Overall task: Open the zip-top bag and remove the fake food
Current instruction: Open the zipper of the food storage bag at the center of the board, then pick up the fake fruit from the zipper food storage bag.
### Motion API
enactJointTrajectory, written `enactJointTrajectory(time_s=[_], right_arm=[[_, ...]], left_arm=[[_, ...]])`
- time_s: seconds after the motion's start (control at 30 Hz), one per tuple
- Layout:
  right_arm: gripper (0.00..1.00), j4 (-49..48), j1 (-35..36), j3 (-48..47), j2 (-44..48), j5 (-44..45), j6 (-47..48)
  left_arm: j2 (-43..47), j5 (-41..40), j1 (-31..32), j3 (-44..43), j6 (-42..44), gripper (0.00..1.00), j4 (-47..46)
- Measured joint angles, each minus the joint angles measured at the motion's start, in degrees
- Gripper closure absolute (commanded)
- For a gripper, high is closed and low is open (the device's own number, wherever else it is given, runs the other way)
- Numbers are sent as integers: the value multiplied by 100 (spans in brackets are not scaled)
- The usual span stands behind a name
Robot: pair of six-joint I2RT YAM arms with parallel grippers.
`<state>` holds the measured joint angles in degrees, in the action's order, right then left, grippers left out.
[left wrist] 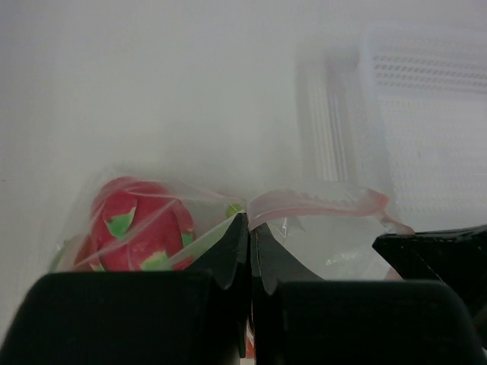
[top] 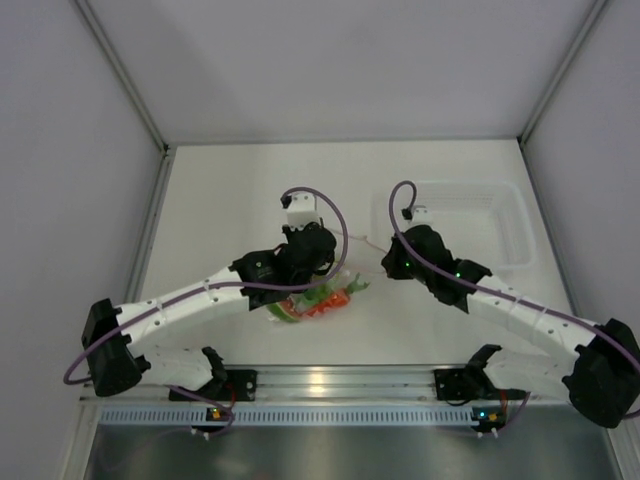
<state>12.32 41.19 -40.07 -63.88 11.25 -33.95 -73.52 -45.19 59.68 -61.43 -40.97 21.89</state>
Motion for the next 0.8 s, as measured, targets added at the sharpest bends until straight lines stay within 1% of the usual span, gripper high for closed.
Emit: enactJointTrajectory(time_s=[0.13,0.27,0.43,0.5,0.53,0.6,0.67,0.8], right_arm=[[100,282,0,0,260,35,195],[100,439,-11,11,739,-409,496],[93,728,-11,-22,1279,-955,785],[87,879,-11,-22,1388,-1045,872],[80,942,-11,-24,1427,-1069,918],[80,1113,-11,-74,1475,-1097,1001],[76,1266,-11,-195,1478,-1115,1069],[74,1471,-11,-516,1513,-1132,1196]], left_arm=[[155,581,0,-90,168,100,-55],[153,1259,-2,-376,483,100,-94],[63,1843,-2,-538,555,100,-151],[11,1980,-2,-538,555,100,-153],[-22,2048,-2,-538,555,100,-160],[-83,2155,0,-538,549,100,-173],[-129,2245,-2,-533,527,100,-181],[-151,2382,-2,-525,492,100,-221]])
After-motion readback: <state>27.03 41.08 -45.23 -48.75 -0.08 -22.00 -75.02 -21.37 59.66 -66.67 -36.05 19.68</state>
